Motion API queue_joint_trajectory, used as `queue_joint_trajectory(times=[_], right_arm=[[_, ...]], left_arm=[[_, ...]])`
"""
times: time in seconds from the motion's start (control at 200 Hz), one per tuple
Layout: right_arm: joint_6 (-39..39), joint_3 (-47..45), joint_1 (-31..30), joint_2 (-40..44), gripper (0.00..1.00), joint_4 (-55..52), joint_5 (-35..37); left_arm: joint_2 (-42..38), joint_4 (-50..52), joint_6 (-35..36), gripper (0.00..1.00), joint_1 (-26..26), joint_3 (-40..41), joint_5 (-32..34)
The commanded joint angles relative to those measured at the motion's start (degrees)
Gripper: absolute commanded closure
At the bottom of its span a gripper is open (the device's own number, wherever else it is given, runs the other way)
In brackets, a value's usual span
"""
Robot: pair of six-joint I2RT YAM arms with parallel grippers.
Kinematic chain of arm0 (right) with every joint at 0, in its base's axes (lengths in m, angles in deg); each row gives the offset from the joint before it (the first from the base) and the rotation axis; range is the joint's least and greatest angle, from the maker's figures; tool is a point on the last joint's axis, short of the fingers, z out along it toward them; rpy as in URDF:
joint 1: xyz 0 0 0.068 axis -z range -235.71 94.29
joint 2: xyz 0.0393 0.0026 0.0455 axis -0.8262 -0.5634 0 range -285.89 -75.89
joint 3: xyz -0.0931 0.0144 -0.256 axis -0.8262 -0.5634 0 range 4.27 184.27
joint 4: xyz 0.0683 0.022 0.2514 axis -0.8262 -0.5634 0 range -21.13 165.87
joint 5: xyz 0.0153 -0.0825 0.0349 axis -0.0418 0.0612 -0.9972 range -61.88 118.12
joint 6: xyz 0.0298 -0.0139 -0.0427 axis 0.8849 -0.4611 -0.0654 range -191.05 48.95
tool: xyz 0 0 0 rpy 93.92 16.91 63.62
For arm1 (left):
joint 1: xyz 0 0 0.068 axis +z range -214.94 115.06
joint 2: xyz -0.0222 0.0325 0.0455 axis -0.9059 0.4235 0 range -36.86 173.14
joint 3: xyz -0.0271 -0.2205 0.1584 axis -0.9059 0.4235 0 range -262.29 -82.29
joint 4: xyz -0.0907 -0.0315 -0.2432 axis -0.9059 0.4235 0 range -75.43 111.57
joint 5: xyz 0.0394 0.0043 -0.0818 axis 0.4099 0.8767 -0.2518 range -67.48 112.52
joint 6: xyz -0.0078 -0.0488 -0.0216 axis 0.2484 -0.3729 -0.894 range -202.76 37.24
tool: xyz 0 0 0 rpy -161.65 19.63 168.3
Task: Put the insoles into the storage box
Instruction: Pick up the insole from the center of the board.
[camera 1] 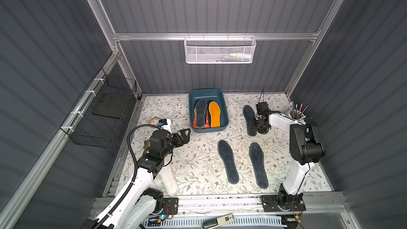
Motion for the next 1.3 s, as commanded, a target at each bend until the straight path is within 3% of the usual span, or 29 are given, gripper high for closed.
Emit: queue_joint_trajectory(times=[0.0,0.245,0.615,0.77,0.941,1.006,1.106,1.296], right_arm=[[-0.1,1.3,-0.1,-1.2,0.51,-4.6,0.1],[-0.9,2.9,-0.6,-2.3,0.55,-8.5,0.9],[-2.3,1.8,-2.9,-1.7,0.84,-12.3,2.3],[-2.2,-0.9,-5.7,0.2,0.89,-12.1,1.3],[0.0,-5.9,-6.7,5.4,0.87,-10.3,-0.7],[0.4,-6.0,-6.2,7.4,0.81,-10.0,0.7],[0.2,-3.5,-4.3,7.9,0.76,-9.8,1.3],[-1.1,6.0,-2.1,1.4,0.66,-11.4,0.9]], left_arm=[[-0.3,-0.5,0.8,0.0,0.2,-0.2,0.0],[-0.4,-0.9,1.2,0.0,0.2,0.8,0.2],[0.9,-1.4,3.2,0.0,0.1,0.5,0.1],[0.9,-1.8,3.5,0.0,0.2,0.5,0.0],[1.0,-1.0,4.1,0.0,0.2,-0.1,0.1],[1.0,-0.7,4.4,0.0,0.2,-0.3,0.1],[1.2,-0.9,4.5,0.0,0.2,-0.4,-0.2],[0.8,-1.3,4.3,0.0,0.2,-0.5,-0.3]])
